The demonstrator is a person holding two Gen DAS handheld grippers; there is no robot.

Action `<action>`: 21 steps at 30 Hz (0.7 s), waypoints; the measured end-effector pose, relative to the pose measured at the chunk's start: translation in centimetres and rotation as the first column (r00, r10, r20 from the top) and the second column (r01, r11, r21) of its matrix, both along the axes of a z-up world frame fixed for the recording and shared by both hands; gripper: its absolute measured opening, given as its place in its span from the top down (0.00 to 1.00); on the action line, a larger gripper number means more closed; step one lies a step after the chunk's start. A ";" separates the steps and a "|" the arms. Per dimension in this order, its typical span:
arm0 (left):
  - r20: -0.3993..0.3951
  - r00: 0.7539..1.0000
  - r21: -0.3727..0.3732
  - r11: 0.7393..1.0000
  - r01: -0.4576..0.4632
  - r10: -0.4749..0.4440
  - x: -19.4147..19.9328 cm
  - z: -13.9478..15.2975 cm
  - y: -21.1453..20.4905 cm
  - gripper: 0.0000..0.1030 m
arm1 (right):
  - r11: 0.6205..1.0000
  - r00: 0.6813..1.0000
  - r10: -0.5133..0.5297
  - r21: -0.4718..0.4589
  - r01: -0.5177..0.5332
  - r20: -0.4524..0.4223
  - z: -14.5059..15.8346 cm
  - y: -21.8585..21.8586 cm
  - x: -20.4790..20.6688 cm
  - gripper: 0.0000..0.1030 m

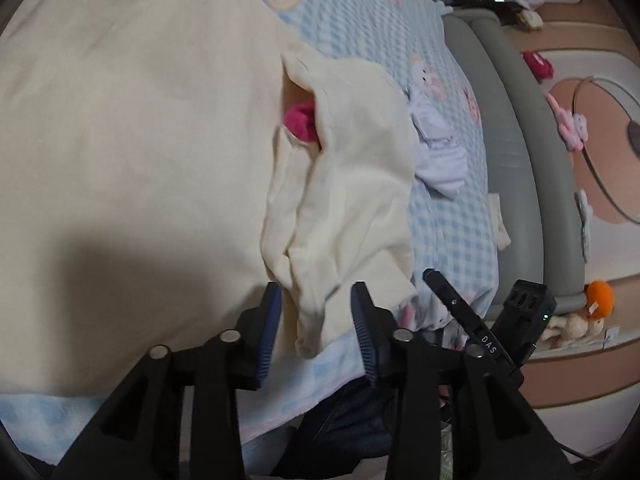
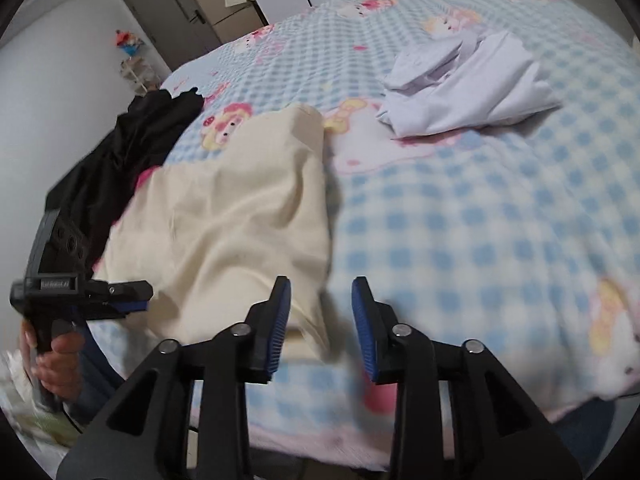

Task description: Fold clothes

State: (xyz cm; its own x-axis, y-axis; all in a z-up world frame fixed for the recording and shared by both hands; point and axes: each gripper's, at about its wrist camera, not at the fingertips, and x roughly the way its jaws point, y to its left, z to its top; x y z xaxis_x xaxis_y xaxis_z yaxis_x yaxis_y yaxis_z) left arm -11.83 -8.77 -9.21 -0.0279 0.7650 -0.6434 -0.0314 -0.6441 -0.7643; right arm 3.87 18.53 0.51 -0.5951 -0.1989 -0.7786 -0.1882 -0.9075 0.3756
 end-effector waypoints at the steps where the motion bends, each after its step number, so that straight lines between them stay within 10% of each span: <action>1: 0.027 1.000 0.002 1.000 0.002 -0.002 -0.2 -0.6 0.0 0.58 | 0.999 1.000 -0.004 -0.041 0.005 0.019 -0.6 0.3 -0.2 0.64; 8: -0.057 0.996 -0.075 0.995 0.071 -0.075 0.7 0.8 1.8 0.92 | 0.994 0.996 0.013 -0.107 -0.004 0.085 -2.4 -1.0 -0.8 0.63; 11: -0.132 0.988 -0.119 0.991 0.063 -0.079 0.7 2.6 1.0 0.92 | 0.998 0.993 0.033 -0.058 -0.027 0.114 -2.6 -1.4 -0.3 0.56; 16: 0.021 0.992 -0.143 0.982 0.127 -0.125 -0.1 -1.4 -0.8 0.85 | 0.992 0.979 0.076 0.086 -0.094 0.191 -4.8 -2.2 1.7 0.56; 21: -0.105 0.994 -0.105 0.994 0.029 -0.040 -1.4 1.9 -3.8 0.72 | 0.992 0.986 0.080 0.083 -0.093 0.146 -1.9 -1.5 2.1 0.55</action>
